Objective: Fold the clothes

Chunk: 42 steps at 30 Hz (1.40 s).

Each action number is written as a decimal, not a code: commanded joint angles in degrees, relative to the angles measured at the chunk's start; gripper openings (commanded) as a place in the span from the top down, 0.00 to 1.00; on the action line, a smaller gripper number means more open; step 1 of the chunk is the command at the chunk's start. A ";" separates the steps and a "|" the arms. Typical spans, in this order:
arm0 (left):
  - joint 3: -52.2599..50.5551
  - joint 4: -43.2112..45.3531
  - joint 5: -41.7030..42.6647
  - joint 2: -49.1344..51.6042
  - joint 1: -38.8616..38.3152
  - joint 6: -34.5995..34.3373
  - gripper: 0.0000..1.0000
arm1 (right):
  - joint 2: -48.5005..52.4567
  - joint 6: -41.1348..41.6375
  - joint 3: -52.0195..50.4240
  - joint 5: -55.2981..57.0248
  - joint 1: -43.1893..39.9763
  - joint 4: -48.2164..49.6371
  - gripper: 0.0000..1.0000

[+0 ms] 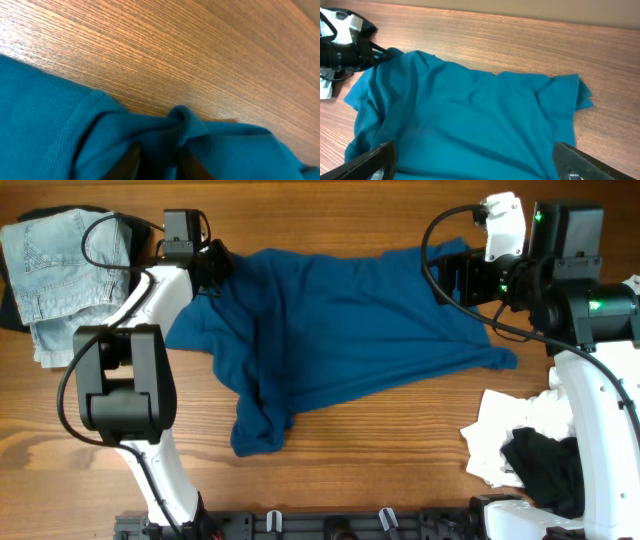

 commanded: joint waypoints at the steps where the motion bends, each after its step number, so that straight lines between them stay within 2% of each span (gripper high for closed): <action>1: 1.18 0.22 0.13 2.58 -0.37 0.81 0.90 | -0.70 -0.37 0.61 -0.07 0.17 -0.44 0.27; 2: 1.18 0.24 0.11 2.93 -0.37 0.81 0.96 | -0.70 -0.33 0.61 -0.04 0.17 -0.61 0.40; 3: 1.18 0.24 0.13 2.95 -0.46 0.81 0.96 | -0.70 0.07 0.61 -0.04 0.17 -0.79 0.96; 8: 4.96 -1.62 0.96 2.47 -1.62 0.85 0.96 | -0.70 1.20 0.61 -0.04 0.17 -0.68 0.96; 13: 12.09 -7.37 1.55 -0.37 -5.29 5.68 0.96 | -0.04 1.60 0.42 1.86 0.17 -0.76 0.95; 21: 12.46 -8.33 -4.20 -10.01 -8.57 6.78 0.96 | 7.26 4.24 0.09 3.39 0.15 -0.68 0.96; 26: 12.46 -14.32 -4.26 -15.39 -8.57 6.78 0.96 | 11.76 6.16 0.09 3.17 0.17 -0.57 0.96; 29: 12.46 -21.57 -4.61 -17.70 -8.57 5.97 0.96 | 12.72 9.20 0.09 3.45 0.11 -0.07 0.93; 35: 12.46 -45.35 -1.66 -18.97 -9.07 -1.22 0.96 | 12.79 14.80 0.09 6.16 -0.44 1.55 0.81; 38: 12.46 -52.33 -0.52 -18.97 -10.56 -1.29 0.96 | 12.79 16.35 0.09 6.16 -0.48 1.53 0.85; 42: 12.46 -59.17 -0.50 -18.95 -11.65 -4.07 0.96 | 12.79 17.84 0.09 6.16 -0.48 -0.13 0.85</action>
